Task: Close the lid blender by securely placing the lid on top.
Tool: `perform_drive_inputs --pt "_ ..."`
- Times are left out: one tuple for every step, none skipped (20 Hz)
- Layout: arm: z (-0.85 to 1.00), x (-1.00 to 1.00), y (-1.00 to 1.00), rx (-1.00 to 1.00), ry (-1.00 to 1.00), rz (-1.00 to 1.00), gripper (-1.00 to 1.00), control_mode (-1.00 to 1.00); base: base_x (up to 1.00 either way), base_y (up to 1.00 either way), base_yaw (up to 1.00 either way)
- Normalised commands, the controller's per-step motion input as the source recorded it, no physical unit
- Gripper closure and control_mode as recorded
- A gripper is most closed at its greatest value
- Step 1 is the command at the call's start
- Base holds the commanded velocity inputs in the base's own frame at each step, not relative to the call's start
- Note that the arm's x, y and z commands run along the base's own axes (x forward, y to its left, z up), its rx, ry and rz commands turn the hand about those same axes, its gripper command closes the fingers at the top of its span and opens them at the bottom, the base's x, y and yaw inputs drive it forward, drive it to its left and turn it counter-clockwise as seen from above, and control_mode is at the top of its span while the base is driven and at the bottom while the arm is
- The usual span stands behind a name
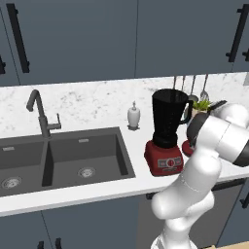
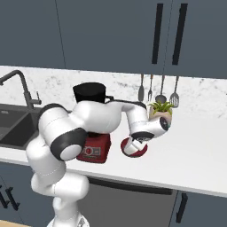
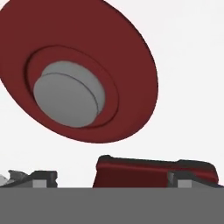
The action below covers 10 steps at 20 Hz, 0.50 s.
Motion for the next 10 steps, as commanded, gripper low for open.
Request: perform_drive_inputs --pt "-0.27 0.32 -0.05 0.0 0.03 0.0 -1.0 -1.0 0.0 0.0 0.0" --pt "-0.29 0.24 -0.12 0.0 0.03 0.0 -1.0 -1.0 0.0 0.0 0.0" --pt "-0.26 0.1 -0.22 0.0 0.01 0.0 -1.0 -1.0 0.0 0.0 0.0" --pt "-0.24 0.01 -0.29 0.01 0.0 0.0 -1.0 -1.0 0.0 0.0 0.0" --pt "-0.28 0.02 -0.26 0.02 0.0 0.0 -1.0 -1.0 0.0 0.0 0.0" --pt "-0.29 0.09 -0.16 0.02 0.02 0.0 -1.0 -1.0 0.0 0.0 0.0" --pt "-0.23 0.14 -0.06 0.02 0.0 0.0 -1.0 -1.0 0.0 0.0 0.0" --pt "-0.19 0.19 -0.03 0.03 0.0 0.0 -1.0 -1.0 0.0 0.0 0.0" --pt "-0.12 0.2 -0.05 0.03 0.0 0.0 -1.0 -1.0 0.0 0.0 0.0" --pt "-0.08 0.19 -0.06 0.04 0.0 0.0 -1.0 -1.0 0.0 0.0 0.0"
